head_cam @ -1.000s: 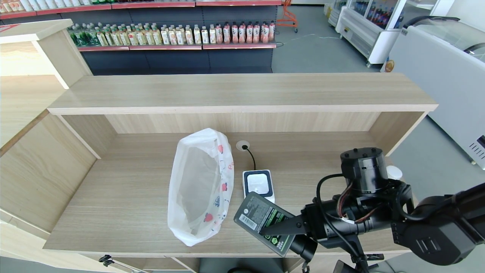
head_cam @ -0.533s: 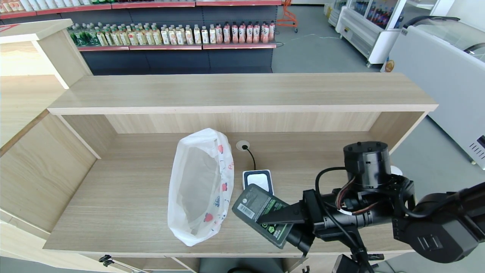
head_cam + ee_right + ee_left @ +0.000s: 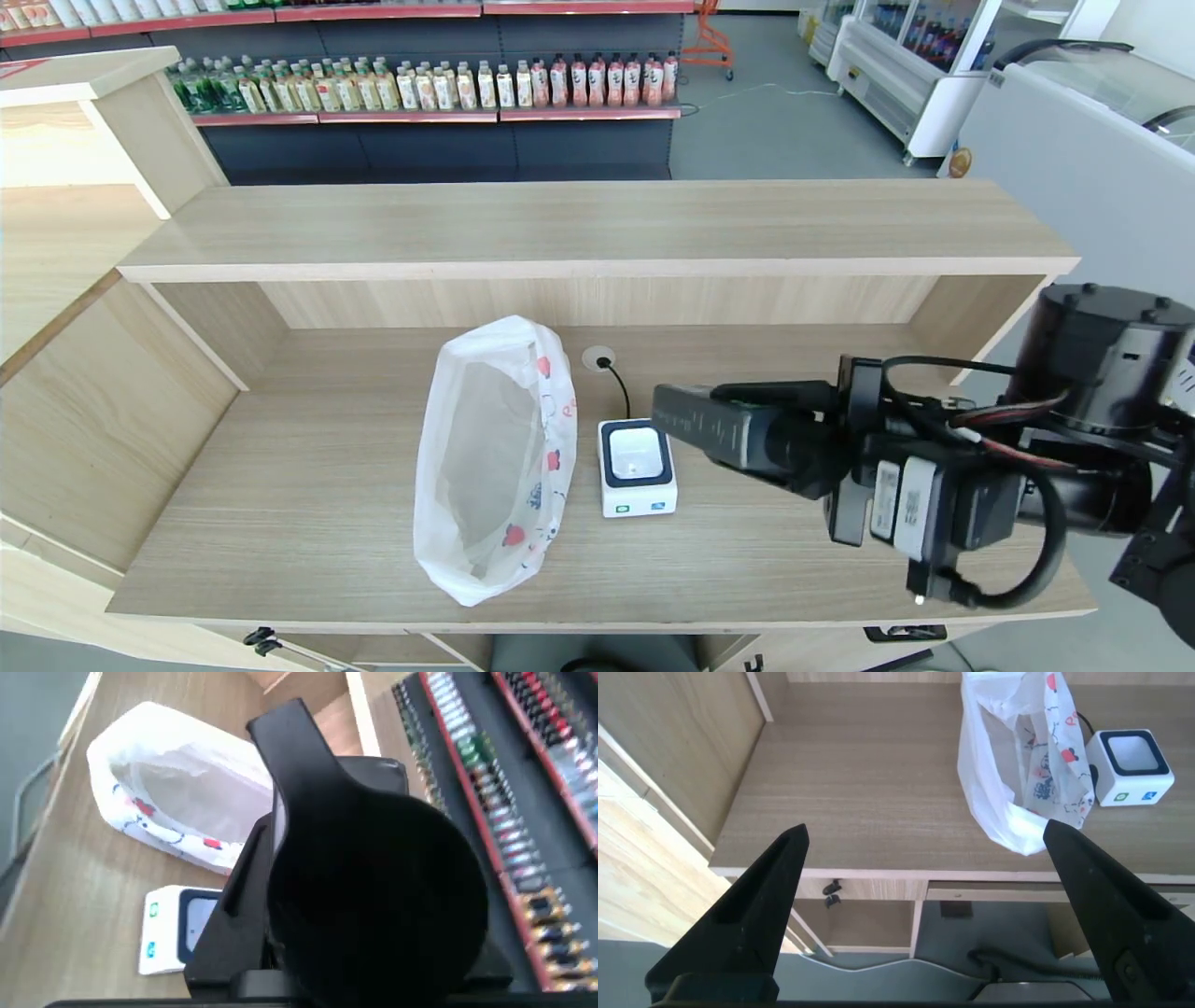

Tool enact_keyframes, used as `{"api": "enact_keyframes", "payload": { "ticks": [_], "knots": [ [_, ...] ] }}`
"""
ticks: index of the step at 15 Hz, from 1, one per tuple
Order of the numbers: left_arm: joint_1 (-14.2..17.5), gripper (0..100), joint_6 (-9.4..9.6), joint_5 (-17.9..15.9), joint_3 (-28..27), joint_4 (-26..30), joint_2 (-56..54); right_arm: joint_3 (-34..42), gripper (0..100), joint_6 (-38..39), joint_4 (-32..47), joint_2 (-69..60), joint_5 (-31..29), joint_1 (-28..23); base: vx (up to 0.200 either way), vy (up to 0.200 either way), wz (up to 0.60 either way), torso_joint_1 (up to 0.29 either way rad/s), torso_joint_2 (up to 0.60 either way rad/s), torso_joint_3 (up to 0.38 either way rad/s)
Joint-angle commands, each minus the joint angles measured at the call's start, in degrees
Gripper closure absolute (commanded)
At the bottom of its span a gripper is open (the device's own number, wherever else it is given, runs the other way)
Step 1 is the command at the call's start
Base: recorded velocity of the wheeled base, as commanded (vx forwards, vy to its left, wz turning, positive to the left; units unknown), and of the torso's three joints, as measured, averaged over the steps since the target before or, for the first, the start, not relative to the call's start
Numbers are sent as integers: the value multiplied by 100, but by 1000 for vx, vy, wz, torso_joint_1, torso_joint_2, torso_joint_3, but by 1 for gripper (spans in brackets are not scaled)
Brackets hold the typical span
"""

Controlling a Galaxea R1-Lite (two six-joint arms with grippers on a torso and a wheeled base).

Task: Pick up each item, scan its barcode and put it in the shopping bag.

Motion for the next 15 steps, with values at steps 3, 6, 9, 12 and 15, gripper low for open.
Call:
{"api": "enact_keyframes", "payload": {
  "ticks": [3,6,9,12,15],
  "knots": [
    [2,0,2,7,1,-1,-2,531,100,4199,-62,-1335,-1707,-1034,0,0,0,0,0,0],
    [2,0,2,7,1,-1,-2,927,100,7354,422,-1168,-2920,-1166,0,0,0,0,0,0],
    [2,0,2,-1,1,-1,-2,997,100,8374,940,-975,-3069,-1298,0,0,0,0,0,0],
    [2,0,2,-1,1,-1,-2,980,100,8989,975,-641,-3060,-1289,0,0,0,0,0,0],
    [2,0,2,-1,1,-1,-2,927,100,9323,949,-491,-2929,-1254,0,0,0,0,0,0]
  ]
}}
